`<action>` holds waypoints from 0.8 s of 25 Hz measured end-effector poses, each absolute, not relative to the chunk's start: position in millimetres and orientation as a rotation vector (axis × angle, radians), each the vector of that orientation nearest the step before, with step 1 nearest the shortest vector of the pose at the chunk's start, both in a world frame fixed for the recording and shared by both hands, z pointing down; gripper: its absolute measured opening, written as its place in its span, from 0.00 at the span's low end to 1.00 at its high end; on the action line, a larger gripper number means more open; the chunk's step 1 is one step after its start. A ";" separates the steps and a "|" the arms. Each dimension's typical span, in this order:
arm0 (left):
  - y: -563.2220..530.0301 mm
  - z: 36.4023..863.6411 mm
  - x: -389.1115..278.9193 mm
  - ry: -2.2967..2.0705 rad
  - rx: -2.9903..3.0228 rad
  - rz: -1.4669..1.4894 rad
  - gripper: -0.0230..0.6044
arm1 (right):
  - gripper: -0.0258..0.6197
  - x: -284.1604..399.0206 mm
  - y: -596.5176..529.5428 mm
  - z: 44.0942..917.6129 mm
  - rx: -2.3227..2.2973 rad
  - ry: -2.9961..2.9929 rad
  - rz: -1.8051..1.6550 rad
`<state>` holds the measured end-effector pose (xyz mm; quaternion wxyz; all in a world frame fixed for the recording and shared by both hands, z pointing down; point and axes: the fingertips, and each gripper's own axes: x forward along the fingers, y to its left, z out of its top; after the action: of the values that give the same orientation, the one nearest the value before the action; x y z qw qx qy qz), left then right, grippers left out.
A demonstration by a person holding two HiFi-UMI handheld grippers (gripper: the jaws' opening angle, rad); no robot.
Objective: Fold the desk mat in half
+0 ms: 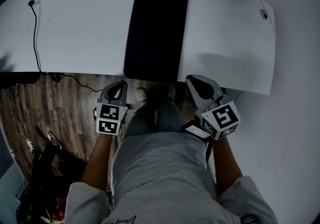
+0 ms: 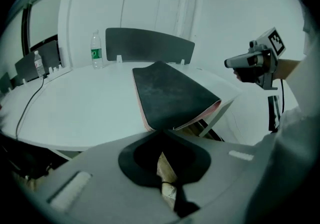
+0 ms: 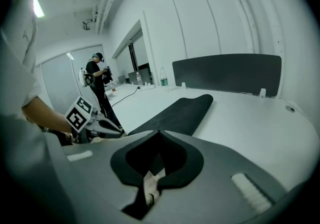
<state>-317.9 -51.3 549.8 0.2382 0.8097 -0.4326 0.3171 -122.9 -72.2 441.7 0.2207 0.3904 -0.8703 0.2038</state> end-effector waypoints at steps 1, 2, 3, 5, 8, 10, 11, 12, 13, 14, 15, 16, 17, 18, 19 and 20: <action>-52.8 540.3 -315.9 -1.206 2.222 0.844 0.07 | 0.05 -121.0 -75.2 439.3 1.064 -2.413 0.548; -54.4 530.0 -313.6 -1.226 2.228 0.819 0.07 | 0.05 -118.8 -78.2 436.4 1.050 -2.419 0.530; -55.8 519.1 -311.3 -1.247 2.236 0.795 0.07 | 0.05 -116.8 -80.7 432.9 1.036 -2.426 0.512; -57.9 496.5 -306.6 -1.283 2.250 0.738 0.07 | 0.05 -114.3 -84.4 423.3 1.009 -2.446 0.479; -61.5 462.3 -294.9 -1.319 2.261 0.651 0.07 | 0.05 -111.0 -88.9 407.7 0.967 -2.475 0.430; -63.8 439.7 -282.9 -1.331 2.282 0.600 0.07 | 0.05 -107.8 -90.0 398.5 0.947 -2.488 0.417; -64.4 429.5 -277.0 -1.336 2.296 0.581 0.07 | 0.05 -106.4 -90.0 393.7 0.942 -2.496 0.413; -64.2 420.4 -271.5 -1.340 2.309 0.568 0.07 | 0.05 -105.3 -89.8 388.9 0.940 -2.504 0.410; -63.6 412.3 -266.6 -1.342 2.322 0.558 0.07 | 0.05 -104.5 -89.3 383.9 0.940 -2.513 0.406; -62.6 404.8 -262.0 -1.344 2.334 0.551 0.07 | 0.05 -103.9 -88.7 378.8 0.941 -2.522 0.402; -61.6 397.9 -257.7 -1.345 2.347 0.546 0.07 | 0.05 -103.2 -87.9 373.6 0.943 -2.530 0.399; -60.5 391.6 -253.7 -1.345 2.358 0.542 0.07 | 0.05 -102.4 -87.2 368.3 0.947 -2.538 0.395; -59.3 385.9 -249.8 -1.344 2.369 0.539 0.07 | 0.05 -101.6 -86.4 363.4 0.951 -2.543 0.391; -58.0 380.9 -246.0 -1.340 2.378 0.536 0.07 | 0.05 -101.0 -85.5 358.9 0.956 -2.547 0.388; -56.7 376.2 -241.9 -1.333 2.388 0.535 0.07 | 0.05 -100.3 -84.5 354.9 0.959 -2.550 0.386; -55.4 371.7 -237.4 -1.325 2.398 0.535 0.07 | 0.05 -99.6 -83.5 350.8 0.962 -2.555 0.386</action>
<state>-237.4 -55.4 371.7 0.1741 0.8460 -0.4674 0.1886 -99.6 -83.5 350.8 0.1910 0.3423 -0.9097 0.1373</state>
